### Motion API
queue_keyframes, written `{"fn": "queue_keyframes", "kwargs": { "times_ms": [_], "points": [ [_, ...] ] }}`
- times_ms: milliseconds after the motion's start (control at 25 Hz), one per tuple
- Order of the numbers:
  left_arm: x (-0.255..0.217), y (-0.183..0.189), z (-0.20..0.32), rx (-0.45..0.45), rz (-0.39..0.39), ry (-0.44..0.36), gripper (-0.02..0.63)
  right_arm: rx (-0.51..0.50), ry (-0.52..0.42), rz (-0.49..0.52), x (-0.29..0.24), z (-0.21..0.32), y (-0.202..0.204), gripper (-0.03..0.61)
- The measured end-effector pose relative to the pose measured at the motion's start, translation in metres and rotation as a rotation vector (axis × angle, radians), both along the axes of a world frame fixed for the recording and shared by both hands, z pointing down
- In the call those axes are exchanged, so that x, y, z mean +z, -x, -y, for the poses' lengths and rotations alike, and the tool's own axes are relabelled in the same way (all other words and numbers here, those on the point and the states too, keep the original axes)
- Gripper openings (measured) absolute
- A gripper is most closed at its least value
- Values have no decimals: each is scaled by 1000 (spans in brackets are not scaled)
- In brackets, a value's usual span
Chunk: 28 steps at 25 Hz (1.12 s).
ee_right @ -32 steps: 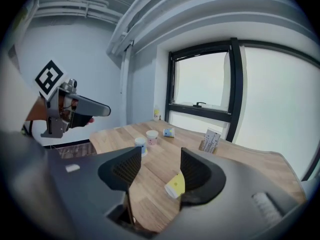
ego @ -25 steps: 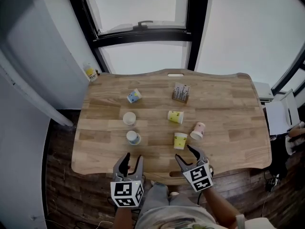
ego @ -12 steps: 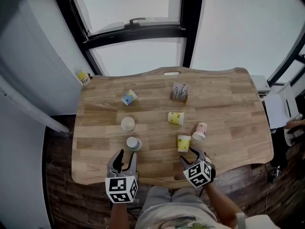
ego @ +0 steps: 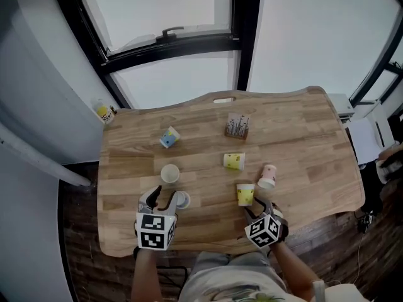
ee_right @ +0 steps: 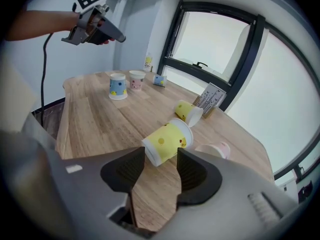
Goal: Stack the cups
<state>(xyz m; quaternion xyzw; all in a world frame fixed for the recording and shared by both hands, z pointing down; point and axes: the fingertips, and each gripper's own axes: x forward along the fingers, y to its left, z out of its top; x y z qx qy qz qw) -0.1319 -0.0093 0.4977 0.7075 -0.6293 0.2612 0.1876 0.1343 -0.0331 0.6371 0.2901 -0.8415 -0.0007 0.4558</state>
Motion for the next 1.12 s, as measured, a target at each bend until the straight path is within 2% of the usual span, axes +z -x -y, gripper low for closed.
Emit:
{"fn": "queue_keyframes", "kwargs": {
  "times_ms": [200, 640, 920, 1120],
  "points": [
    [35, -4, 25, 154, 68, 149, 183, 21, 7, -1, 3, 3, 3, 190],
    [111, -6, 57, 309, 163, 424, 183, 62, 20, 29, 3, 7, 7, 132],
    [134, 1, 62, 310, 163, 495, 181, 81, 23, 44, 5, 11, 5, 67],
    [135, 6, 67, 298, 161, 500, 117, 93, 24, 72, 0, 16, 4, 42]
  ]
}}
